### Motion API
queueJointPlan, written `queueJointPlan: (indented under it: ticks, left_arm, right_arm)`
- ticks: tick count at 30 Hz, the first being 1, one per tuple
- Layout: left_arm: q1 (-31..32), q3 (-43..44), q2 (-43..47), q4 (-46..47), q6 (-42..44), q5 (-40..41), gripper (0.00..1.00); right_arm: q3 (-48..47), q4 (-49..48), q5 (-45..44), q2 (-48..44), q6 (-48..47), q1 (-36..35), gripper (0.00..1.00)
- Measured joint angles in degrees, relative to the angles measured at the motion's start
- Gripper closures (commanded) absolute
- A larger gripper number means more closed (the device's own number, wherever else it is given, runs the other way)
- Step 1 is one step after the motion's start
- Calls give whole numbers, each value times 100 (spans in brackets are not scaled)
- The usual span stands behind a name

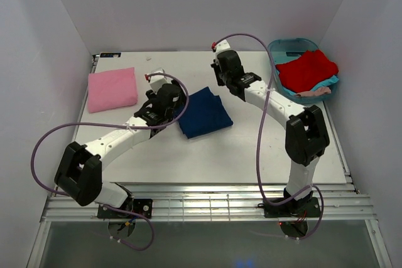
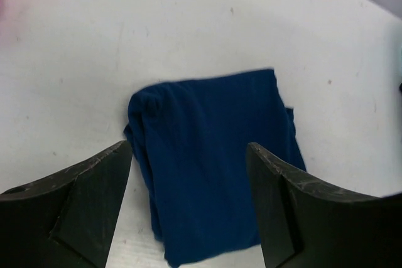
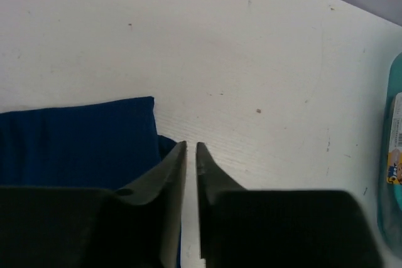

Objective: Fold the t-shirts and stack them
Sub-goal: Fold the long partially folded tshirt into a neat square

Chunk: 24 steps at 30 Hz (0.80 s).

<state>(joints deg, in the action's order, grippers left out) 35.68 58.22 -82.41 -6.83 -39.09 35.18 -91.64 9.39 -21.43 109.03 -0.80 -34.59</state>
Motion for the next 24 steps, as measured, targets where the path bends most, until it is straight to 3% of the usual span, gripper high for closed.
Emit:
queueJointPlan:
  ticks: [5,11,18,20,24]
  left_arm:
    - [0,-916,184,120,-238,-850,16]
    - [-7,-1759,315,256,-492,-1600,14]
    - [-168,-2046,599,1088,-715,-2297,12]
    - [-234,-2223,629,1298,-800,-2468,2]
    - [-420,-2378,529,1397,-990,-2769,2]
  right_arm:
    - [960,-96,577,-566,369,-22,92]
    - [2057,7,1416,-544,754,-31,92]
    - [2109,7,1875,-256,944,-52,92]
    - [2109,11,1915,-157,944,-72,92]
    - [2109,4,1937,0,940,-81,92]
